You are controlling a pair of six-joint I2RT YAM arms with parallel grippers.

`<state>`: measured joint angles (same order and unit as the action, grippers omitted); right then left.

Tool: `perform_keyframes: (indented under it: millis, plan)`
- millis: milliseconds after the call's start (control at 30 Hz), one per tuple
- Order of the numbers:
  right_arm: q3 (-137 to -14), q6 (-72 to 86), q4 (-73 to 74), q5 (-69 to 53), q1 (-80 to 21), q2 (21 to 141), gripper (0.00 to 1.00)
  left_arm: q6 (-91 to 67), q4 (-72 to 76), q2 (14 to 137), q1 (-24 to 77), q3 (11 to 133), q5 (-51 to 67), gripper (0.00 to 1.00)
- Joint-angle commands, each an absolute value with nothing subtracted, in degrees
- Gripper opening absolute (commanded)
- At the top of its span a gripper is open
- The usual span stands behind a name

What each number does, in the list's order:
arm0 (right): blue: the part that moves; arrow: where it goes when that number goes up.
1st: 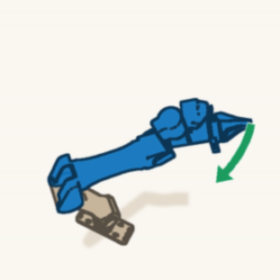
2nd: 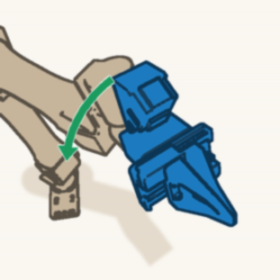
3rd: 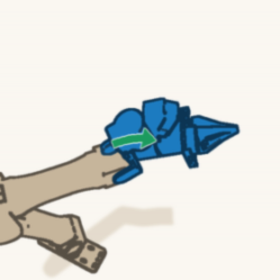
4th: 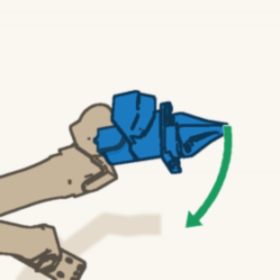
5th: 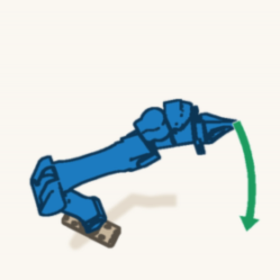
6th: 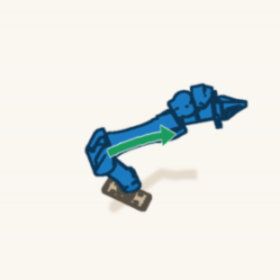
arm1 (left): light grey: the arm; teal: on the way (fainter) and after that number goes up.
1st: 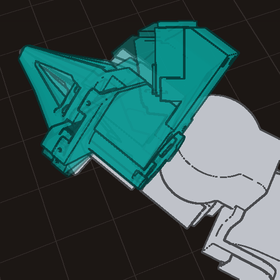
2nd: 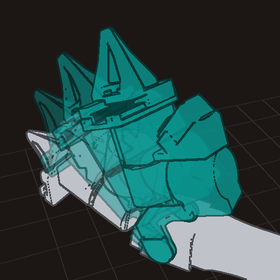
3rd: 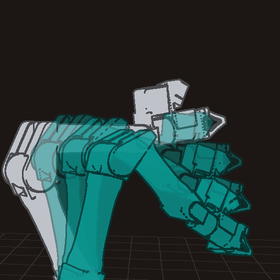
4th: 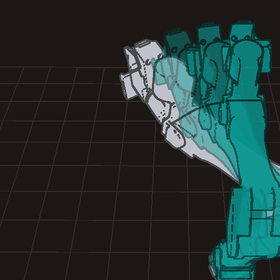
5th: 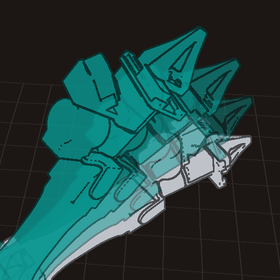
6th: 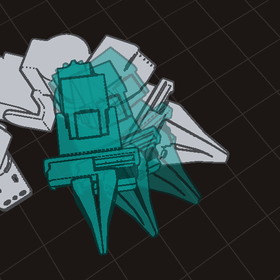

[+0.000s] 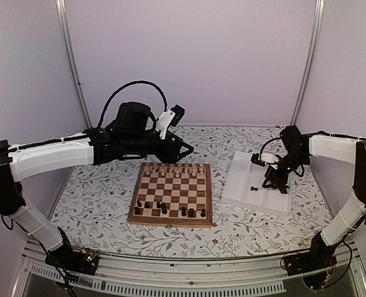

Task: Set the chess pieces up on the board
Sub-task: Pick up the chess piece from the storage box.

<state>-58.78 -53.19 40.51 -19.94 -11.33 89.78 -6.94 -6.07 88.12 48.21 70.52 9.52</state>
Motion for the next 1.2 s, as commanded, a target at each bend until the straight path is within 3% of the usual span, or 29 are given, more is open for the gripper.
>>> perform_keyframes:
  millis: [0,633,767,933,1167]
  plan:
    - [-59.12,-54.85,37.18,-15.82,-13.28,94.32,0.51,-9.32,-6.75,88.14,47.81,70.35,12.99,0.61]
    - [-61.31,-54.82,34.02,-13.09,-17.76,104.68,0.32,-10.21,-7.13,90.97,47.91,70.84,14.27,0.61]
    - [-61.49,-54.84,34.33,-13.14,-17.78,105.83,0.24,-10.29,-7.15,91.76,47.90,71.14,14.68,0.60]
    - [-61.76,-54.70,35.79,-13.42,-17.84,105.46,0.17,-10.36,-6.62,93.07,47.94,71.78,15.70,0.61]
    - [-63.98,-52.66,39.46,-14.85,-17.79,100.82,0.15,-14.15,-1.17,97.47,48.38,71.56,18.42,0.59]
